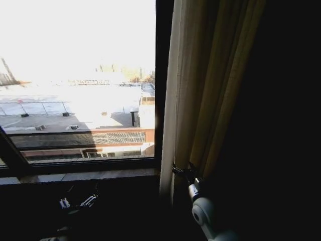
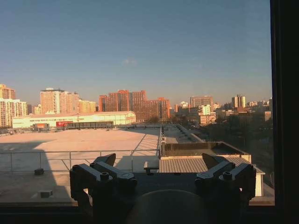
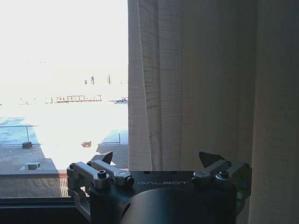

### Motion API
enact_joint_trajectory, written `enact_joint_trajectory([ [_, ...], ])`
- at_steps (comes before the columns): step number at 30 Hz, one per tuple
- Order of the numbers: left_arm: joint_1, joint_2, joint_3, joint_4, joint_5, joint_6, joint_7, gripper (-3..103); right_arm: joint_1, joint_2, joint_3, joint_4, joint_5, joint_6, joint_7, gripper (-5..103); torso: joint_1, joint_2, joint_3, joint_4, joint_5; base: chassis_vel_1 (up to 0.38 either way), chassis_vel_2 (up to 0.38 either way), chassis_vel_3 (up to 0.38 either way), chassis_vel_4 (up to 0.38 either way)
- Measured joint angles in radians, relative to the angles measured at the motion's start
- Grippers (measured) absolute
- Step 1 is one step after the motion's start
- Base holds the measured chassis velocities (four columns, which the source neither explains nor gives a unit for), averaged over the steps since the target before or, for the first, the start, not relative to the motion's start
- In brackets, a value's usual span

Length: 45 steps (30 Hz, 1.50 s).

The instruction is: Open the curtains by pulling them apart, changing their state from closed to fully open.

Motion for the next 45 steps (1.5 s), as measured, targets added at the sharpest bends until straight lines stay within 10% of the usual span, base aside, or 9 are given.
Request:
enact_joint_trajectory([
  [45, -0.009, 0.003, 0.005, 0.025, 0.002, 0.001, 0.004, 100, 0.06, 0.026, 0.032, -0.097, -0.018, 0.014, 0.025, 100, 0.001, 0.0, 0.0, 0.0, 0.0003, 0.002, 0.075, -0.006, -0.08],
])
